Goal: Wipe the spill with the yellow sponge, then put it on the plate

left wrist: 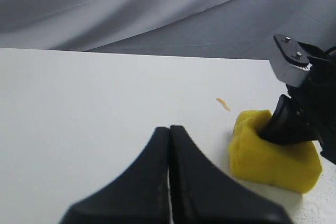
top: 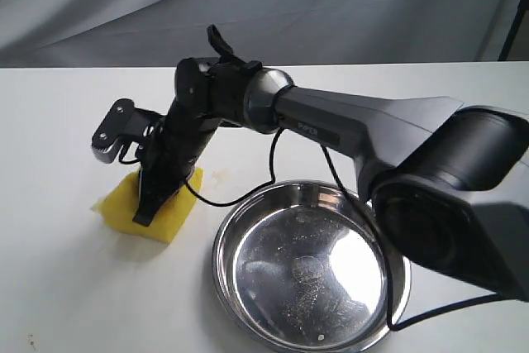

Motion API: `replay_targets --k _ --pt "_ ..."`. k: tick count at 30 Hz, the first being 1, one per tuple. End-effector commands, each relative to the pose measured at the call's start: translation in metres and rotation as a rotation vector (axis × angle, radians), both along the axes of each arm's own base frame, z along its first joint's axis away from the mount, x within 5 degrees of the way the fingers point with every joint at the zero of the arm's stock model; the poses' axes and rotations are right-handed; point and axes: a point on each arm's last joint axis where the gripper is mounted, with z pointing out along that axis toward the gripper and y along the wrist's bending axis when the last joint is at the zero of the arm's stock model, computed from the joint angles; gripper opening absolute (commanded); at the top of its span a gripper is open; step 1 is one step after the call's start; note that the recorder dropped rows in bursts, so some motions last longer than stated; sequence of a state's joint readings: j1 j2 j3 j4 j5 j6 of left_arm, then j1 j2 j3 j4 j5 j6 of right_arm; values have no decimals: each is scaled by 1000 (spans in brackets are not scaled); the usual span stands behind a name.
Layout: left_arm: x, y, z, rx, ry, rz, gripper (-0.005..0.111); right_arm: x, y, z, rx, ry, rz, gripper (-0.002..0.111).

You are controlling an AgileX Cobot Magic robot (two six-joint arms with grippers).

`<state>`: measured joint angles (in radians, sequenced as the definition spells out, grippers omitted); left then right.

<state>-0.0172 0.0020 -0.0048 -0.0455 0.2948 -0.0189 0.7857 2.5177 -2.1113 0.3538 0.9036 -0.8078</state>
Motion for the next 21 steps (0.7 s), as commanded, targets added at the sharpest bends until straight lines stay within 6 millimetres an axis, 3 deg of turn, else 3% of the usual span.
replay_targets --k 1,6,9,15,21 --pt "0 -1 -1 -17 -6 -4 0 -53 23 -29 -120 156 134 0" --pt "0 -1 -1 -17 -6 -4 0 -72 41 -28 -108 85 182 0" --pt "0 -1 -1 -17 -6 -4 0 -66 42 -28 -116 12 142 0" --pt "0 -1 -1 -17 -6 -4 0 -28 17 -30 -231 -128 -13 0" --pt "0 -1 -1 -17 -6 -4 0 16 -26 -30 -257 -88 -249 0"
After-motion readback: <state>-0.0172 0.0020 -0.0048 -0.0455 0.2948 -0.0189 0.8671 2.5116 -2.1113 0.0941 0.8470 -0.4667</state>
